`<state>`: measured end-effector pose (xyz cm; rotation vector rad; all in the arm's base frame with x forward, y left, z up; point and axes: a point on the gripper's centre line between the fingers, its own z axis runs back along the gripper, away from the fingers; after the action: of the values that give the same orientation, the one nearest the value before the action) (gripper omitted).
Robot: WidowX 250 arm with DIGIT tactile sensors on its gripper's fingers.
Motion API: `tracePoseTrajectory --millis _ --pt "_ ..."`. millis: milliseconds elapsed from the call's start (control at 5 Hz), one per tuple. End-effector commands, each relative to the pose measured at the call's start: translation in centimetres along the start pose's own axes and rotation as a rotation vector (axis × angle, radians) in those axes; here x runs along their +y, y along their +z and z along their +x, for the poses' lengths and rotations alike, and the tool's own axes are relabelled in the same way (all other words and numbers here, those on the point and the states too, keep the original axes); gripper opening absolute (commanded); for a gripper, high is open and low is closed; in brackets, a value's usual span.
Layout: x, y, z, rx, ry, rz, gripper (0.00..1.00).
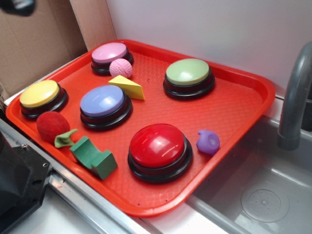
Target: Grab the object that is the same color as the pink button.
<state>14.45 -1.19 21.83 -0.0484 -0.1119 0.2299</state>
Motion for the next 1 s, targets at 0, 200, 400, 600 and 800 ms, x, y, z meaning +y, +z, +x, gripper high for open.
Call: tracePoseTrajectory --millis 0,200,400,600,800 --pt "1.4 -4.1 7.2 -0.135 0.445 0.029 1.0" --pt "2.7 -6.5 10.7 -0.217 0.637 0.056 1.0" --pt "3.8 -9.7 13.0 -0.243 0.722 0.111 1.0" --pt "4.5 -12.6 14.0 -0.289 0.755 0.144 1.0" --pt "5.3 -15.1 14.9 -0.29 0.77 0.171 1.0"
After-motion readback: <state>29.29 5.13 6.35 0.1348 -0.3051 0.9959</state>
